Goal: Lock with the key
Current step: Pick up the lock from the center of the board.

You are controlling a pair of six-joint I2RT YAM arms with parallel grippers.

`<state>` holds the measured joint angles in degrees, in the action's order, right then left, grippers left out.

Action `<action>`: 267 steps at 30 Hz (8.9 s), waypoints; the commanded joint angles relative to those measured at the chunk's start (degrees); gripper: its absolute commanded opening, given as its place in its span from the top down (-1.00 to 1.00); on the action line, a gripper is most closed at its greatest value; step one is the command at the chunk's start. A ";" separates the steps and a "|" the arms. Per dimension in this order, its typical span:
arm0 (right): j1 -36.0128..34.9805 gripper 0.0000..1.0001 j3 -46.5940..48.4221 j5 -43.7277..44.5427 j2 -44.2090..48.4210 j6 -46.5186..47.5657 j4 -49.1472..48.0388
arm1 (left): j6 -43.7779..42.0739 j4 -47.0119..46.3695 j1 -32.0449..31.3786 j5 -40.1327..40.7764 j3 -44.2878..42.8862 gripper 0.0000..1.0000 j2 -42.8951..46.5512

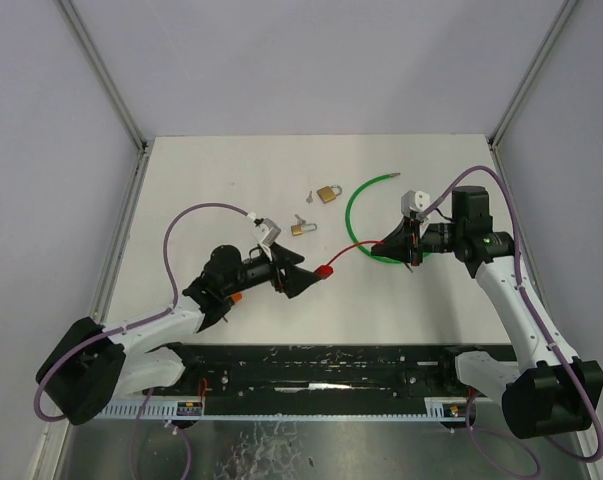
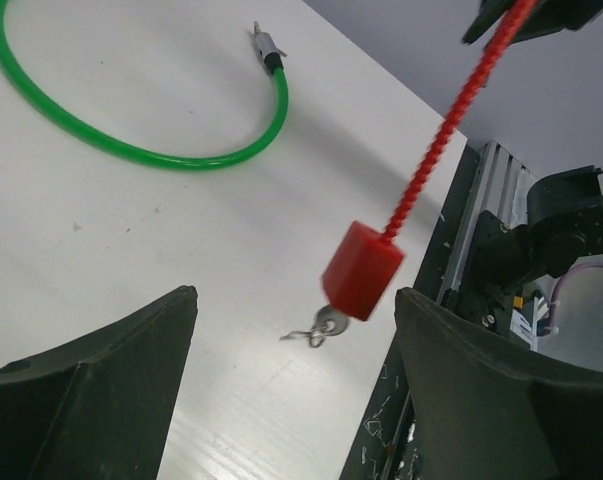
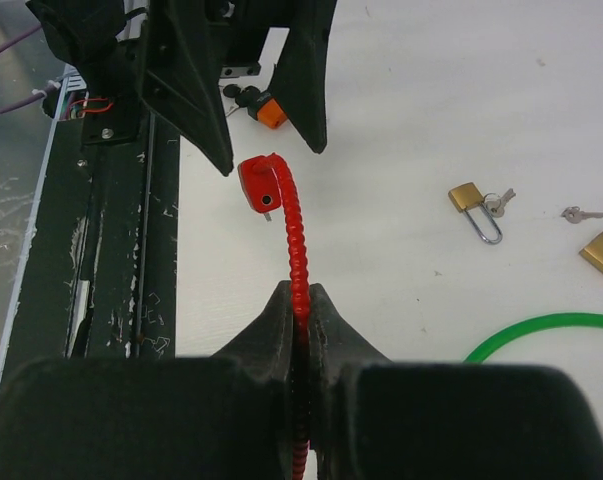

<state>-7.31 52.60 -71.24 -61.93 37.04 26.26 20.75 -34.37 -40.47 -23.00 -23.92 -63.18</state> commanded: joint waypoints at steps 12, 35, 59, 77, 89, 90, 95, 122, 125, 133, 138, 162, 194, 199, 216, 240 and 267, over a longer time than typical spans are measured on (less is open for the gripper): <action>0.37 1.00 1.42 -4.41 -0.03 0.20 0.11 | 0.95 -17.69 2.41 -14.30 -1.24 -0.25 -9.26; 0.37 0.86 1.33 -0.10 -1.06 0.83 0.17 | -2.23 -10.51 2.41 -15.94 -6.06 0.99 -12.62; -0.11 -0.98 3.44 9.56 11.26 36.68 14.08 | -17.81 44.20 -5.77 -3.15 -34.26 0.99 -19.04; -15.49 -0.15 -2.48 24.23 5.87 39.18 6.27 | -19.68 49.67 -9.99 -1.83 -42.29 0.99 -23.91; -21.40 0.20 -4.66 31.76 3.72 39.39 2.75 | -19.79 50.28 -10.78 -3.38 -44.19 0.99 -24.80; -21.67 0.26 -4.82 32.05 3.62 39.54 2.68 | -19.83 50.28 -10.75 -3.51 -44.26 0.99 -24.81; -22.45 0.56 -5.05 33.09 3.80 40.03 2.67 | -19.70 50.28 -10.95 -3.54 -44.46 0.99 -24.78; -3.00 1.00 -5.09 14.46 9.89 -24.75 -29.70 | -5.61 -2.34 -10.55 11.69 -5.63 -0.91 12.66; 0.79 1.00 -8.81 13.96 9.70 -45.83 -47.29 | -0.27 -10.69 -10.53 11.23 -0.41 -0.93 14.00; 6.46 1.00 -18.77 22.11 9.73 -71.54 -72.15 | 8.56 -15.67 -10.53 9.51 -0.63 -0.90 7.56; 8.57 1.00 -20.61 25.28 9.15 -77.09 -74.13 | 10.39 -16.27 -10.51 9.84 -1.09 -0.88 2.81; 9.94 1.00 -24.18 20.06 5.71 -82.40 -85.48 | 22.36 -25.61 -4.98 -5.10 -22.29 -0.60 -26.64; 8.94 0.55 -22.37 14.18 6.89 -73.52 -78.70 | 12.85 -16.55 -8.44 -4.80 -41.48 0.99 -40.64; 8.98 -0.45 -16.15 5.87 11.17 -50.65 -58.54 | -4.16 -6.73 -7.45 -9.73 -37.29 0.99 -35.31; 8.92 -0.56 -6.54 -10.34 6.07 -13.28 -16.32 | -26.60 1.73 -6.46 -22.22 -32.69 0.99 -37.53; 2.34 0.01 26.99 12.68 -9.96 65.88 58.06 | -36.67 6.95 -9.82 -17.08 -31.09 0.99 -37.94; -5.20 0.78 25.70 16.05 -12.71 56.33 51.40 | -38.49 8.70 -10.51 -17.44 -31.10 0.99 -37.65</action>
<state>-11.81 79.29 -54.50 -75.37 97.54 79.81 -16.49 -24.56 -50.74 -40.49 -55.33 -100.77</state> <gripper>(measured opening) 0.153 0.031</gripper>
